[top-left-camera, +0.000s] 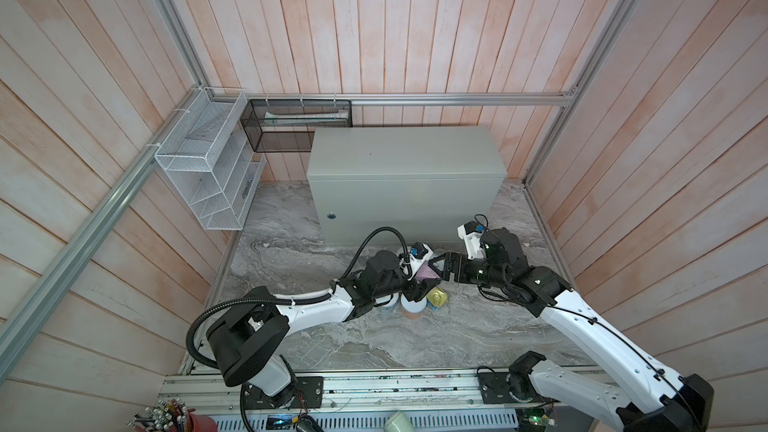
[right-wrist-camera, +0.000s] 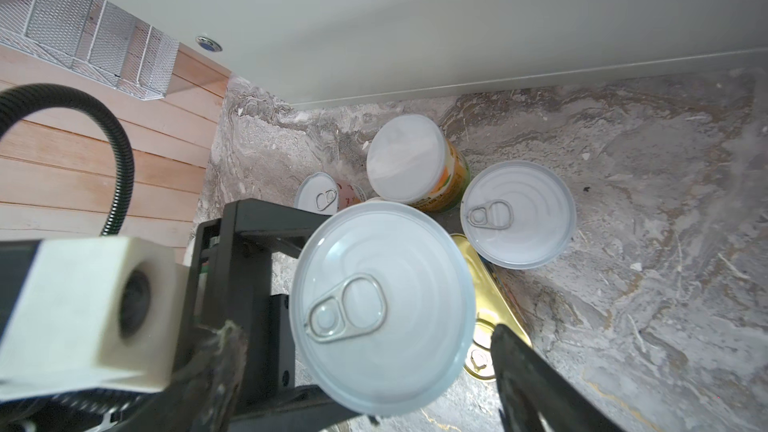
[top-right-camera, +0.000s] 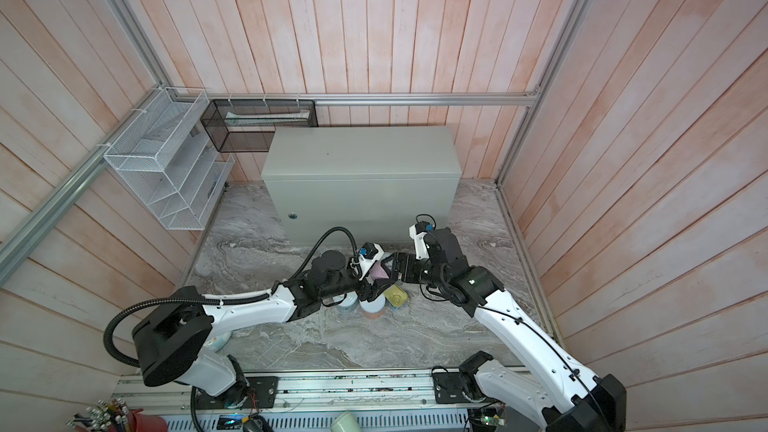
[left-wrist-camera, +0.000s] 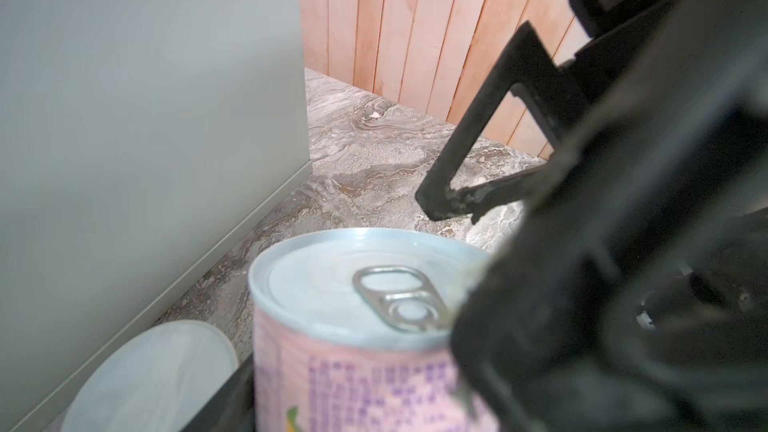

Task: Place and organize the canned foods onto the counter
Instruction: 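Lift the pink can with the left gripper while the right gripper opens and withdraws, then carry the pink can with the left gripper onto the grey cabinet top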

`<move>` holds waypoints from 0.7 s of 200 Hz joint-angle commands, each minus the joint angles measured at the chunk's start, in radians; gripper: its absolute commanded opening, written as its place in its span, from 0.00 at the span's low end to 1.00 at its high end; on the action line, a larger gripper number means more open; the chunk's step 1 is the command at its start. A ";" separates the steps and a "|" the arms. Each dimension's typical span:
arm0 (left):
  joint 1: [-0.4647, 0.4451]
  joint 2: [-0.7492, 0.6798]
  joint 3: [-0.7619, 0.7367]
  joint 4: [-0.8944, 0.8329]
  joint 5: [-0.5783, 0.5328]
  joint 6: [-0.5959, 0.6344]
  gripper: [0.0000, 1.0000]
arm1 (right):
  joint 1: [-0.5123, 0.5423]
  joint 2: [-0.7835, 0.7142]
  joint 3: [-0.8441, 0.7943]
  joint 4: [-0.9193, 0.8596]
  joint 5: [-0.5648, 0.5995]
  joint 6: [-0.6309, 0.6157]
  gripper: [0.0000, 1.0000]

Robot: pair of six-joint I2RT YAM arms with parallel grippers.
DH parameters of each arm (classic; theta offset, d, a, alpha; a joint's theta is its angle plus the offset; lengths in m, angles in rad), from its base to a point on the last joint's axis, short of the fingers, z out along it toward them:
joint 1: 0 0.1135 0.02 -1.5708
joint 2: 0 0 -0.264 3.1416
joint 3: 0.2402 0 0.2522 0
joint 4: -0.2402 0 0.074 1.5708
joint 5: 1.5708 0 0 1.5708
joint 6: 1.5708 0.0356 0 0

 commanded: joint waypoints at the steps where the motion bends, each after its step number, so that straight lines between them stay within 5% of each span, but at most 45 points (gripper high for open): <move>1: 0.001 -0.089 0.059 0.020 -0.074 -0.008 0.56 | -0.002 -0.028 -0.003 0.027 0.062 -0.028 0.92; 88: 0.001 -0.290 0.284 -0.327 -0.194 0.011 0.56 | -0.083 -0.204 -0.147 0.187 0.122 0.003 0.94; 140: 0.023 -0.254 0.509 -0.422 -0.229 0.070 0.55 | -0.121 -0.246 -0.170 0.184 0.121 -0.016 0.94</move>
